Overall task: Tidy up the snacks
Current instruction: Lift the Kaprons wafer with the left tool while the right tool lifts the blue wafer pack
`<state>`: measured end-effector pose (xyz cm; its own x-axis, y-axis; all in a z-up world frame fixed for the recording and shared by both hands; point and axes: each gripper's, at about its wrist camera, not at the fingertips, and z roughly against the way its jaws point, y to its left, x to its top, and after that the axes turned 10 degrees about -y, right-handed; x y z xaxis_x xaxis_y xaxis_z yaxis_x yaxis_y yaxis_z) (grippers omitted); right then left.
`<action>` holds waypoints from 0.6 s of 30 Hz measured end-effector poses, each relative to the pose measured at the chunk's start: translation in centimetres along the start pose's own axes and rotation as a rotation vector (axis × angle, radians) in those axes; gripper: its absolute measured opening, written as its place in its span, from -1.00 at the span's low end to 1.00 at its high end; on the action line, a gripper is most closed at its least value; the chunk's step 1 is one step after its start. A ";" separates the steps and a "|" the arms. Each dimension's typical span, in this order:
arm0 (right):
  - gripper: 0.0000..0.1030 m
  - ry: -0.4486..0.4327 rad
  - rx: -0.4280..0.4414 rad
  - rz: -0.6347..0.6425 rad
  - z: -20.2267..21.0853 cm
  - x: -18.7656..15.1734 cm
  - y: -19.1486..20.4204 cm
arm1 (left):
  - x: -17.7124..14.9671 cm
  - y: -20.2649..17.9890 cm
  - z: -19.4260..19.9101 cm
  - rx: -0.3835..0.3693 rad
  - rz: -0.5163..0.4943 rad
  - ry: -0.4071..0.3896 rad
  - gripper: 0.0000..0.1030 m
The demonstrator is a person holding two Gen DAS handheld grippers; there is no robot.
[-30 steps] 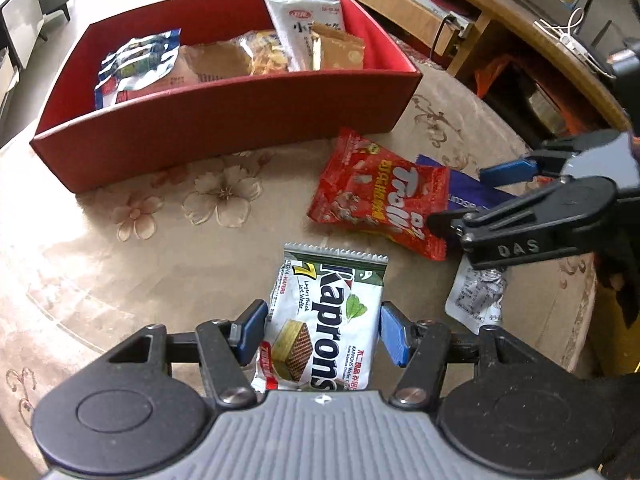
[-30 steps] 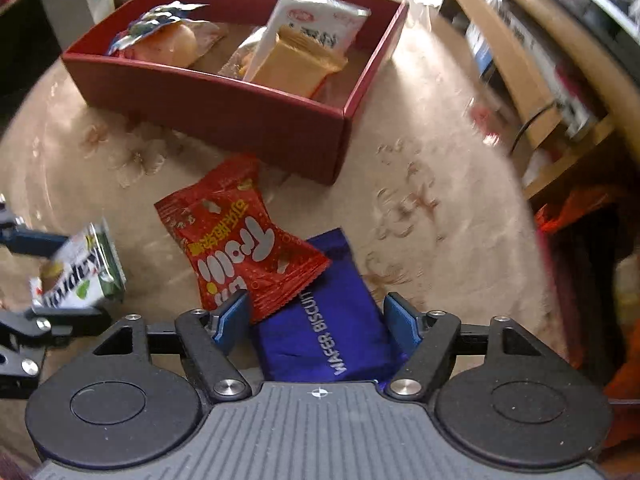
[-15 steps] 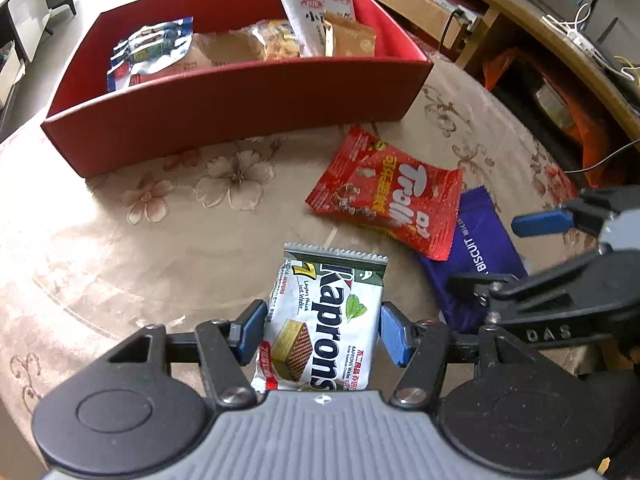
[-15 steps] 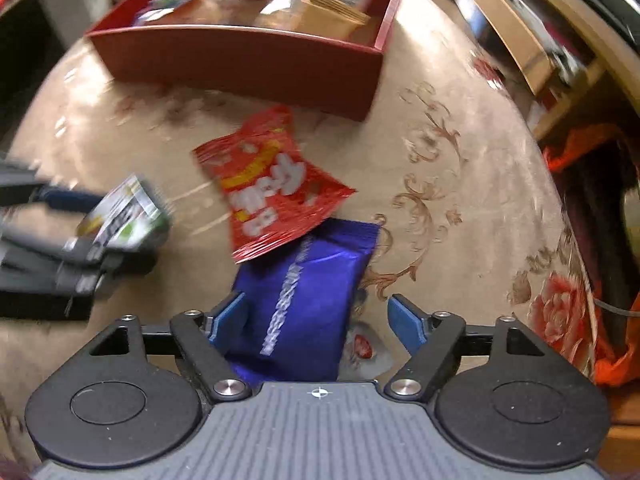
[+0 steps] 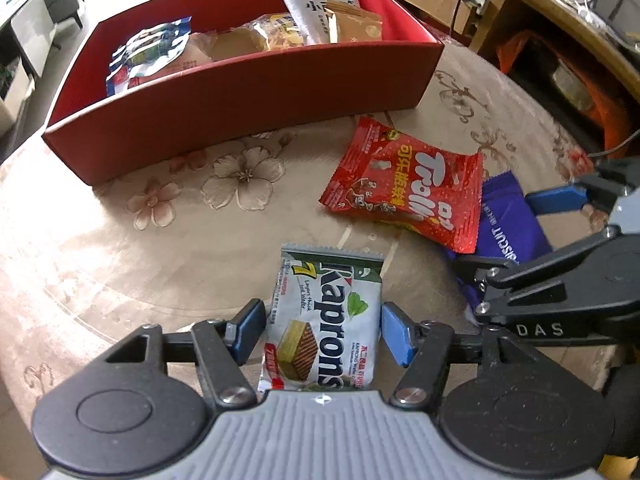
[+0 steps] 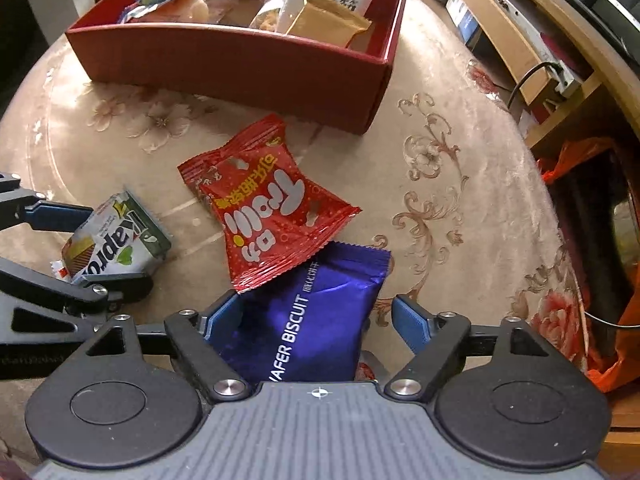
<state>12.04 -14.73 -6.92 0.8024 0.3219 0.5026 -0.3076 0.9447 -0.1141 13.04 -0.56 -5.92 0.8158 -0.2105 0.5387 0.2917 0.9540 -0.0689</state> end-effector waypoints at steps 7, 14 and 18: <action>0.41 -0.019 -0.002 0.038 0.2 -0.3 0.3 | 0.0 -0.6 -0.2 0.023 -0.029 0.006 0.16; -0.06 -0.062 0.006 -0.061 1.6 -0.4 -1.6 | -0.1 -0.3 0.2 0.028 0.003 0.009 0.10; 0.12 -0.049 0.018 -0.108 1.6 -0.5 -2.2 | 0.1 -0.1 0.0 0.011 0.037 0.027 0.10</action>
<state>11.51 -17.08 -5.55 0.8054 0.2142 0.5527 -0.2303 0.9723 -0.0413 13.05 -0.65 -5.86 0.8393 -0.1803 0.5130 0.2553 0.9636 -0.0791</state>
